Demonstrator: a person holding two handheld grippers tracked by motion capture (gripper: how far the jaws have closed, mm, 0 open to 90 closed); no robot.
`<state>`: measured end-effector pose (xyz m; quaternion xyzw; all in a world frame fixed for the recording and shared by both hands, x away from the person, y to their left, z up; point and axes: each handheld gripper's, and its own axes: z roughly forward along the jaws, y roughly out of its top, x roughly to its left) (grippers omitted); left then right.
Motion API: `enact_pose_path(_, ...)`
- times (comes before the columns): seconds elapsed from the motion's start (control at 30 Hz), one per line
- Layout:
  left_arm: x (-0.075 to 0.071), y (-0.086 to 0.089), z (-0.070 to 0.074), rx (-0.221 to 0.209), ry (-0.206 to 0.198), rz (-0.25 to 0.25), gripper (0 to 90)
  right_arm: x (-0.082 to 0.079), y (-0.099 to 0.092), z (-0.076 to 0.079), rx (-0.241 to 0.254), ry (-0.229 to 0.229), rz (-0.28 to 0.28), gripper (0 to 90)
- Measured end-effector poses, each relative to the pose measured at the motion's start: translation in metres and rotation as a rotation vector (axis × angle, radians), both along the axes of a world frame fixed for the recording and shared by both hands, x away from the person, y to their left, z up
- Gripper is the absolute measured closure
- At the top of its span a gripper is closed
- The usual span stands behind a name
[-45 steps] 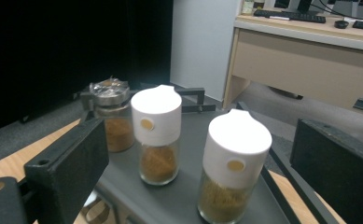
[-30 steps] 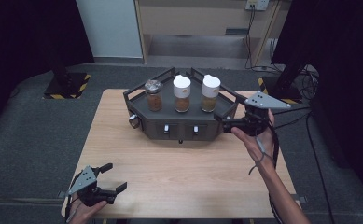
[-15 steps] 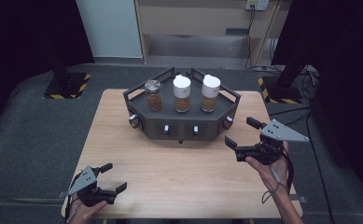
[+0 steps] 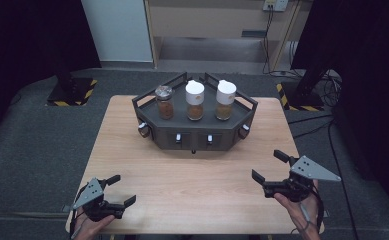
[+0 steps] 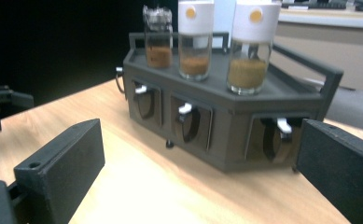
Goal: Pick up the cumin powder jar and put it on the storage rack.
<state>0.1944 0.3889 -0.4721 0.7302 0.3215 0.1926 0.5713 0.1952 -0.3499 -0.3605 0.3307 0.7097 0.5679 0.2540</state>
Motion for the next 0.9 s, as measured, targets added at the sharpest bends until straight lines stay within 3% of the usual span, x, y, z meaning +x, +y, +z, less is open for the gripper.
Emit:
enact_pose_path(0.4,0.000,-0.001,0.000,0.003,0.001,-0.001,2.4,-0.021,-0.017,-0.037,-0.012,0.064,-0.055,1.8)
enact_pose_path(0.57,0.000,-0.001,0.000,0.004,0.000,0.000,2.4,-0.021,-0.021,-0.047,-0.017,0.097,-0.055,2.2)
enact_pose_path(0.9,0.000,0.000,0.000,0.004,-0.001,-0.004,2.5,-0.020,-0.025,-0.060,-0.004,0.105,-0.062,2.5)
